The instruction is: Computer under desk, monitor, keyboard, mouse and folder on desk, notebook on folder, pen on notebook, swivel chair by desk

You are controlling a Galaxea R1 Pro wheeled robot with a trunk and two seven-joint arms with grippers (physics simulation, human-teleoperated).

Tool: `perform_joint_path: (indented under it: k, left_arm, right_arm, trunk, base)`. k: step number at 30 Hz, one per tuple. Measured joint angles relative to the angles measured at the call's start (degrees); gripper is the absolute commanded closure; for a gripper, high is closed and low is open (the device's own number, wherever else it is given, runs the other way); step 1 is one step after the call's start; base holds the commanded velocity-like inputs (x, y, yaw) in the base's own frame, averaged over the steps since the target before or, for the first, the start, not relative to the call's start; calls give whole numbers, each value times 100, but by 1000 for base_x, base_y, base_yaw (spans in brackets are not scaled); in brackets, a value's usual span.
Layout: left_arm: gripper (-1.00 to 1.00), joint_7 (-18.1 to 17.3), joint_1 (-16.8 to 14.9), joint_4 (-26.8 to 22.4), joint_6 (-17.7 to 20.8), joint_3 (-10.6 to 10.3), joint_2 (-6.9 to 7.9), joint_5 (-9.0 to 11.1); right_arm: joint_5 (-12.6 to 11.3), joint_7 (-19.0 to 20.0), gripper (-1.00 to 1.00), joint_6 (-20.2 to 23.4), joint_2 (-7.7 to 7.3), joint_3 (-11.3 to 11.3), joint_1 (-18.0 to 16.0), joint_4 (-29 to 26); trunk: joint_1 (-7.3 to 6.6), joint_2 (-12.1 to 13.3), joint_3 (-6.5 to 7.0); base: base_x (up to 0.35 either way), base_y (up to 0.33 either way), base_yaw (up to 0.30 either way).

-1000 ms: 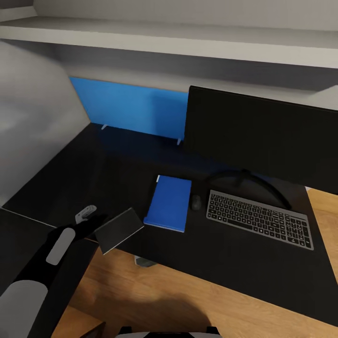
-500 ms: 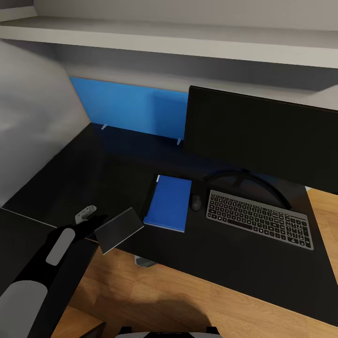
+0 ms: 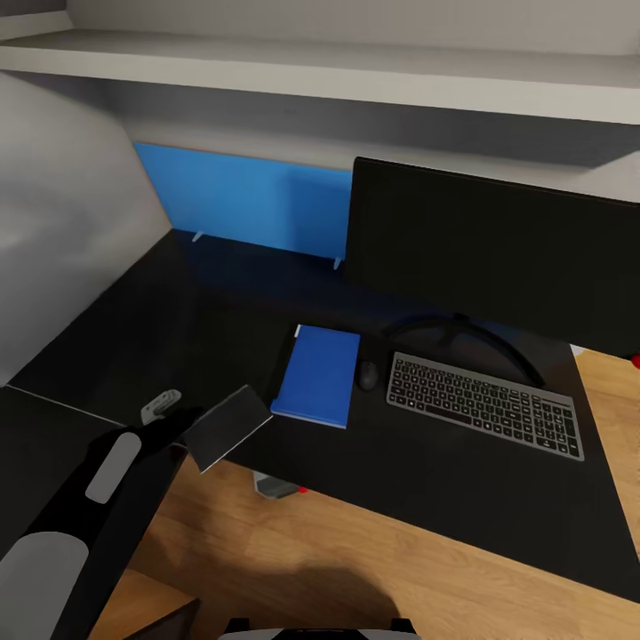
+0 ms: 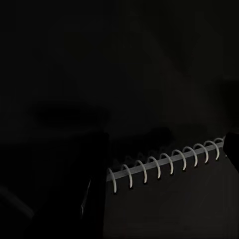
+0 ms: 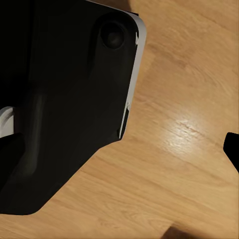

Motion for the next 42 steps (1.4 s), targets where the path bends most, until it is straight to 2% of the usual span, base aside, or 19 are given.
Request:
perform_joint_path:
  k: [16,42]
  left_arm:
    - [-100,3,10,0,-5,10,8,17]
    - [-100,-4,41,-13,-25,37,37,11]
  right_arm:
    - [0,0,-100,-3,0,0,2,2]
    - [0,0,-100,-6,0,0,1,-1]
  trunk:
    - [0,0,0]
    - [0,0,0]
  base:
    - [-6,-1,0]
    - [-68,-24,0]
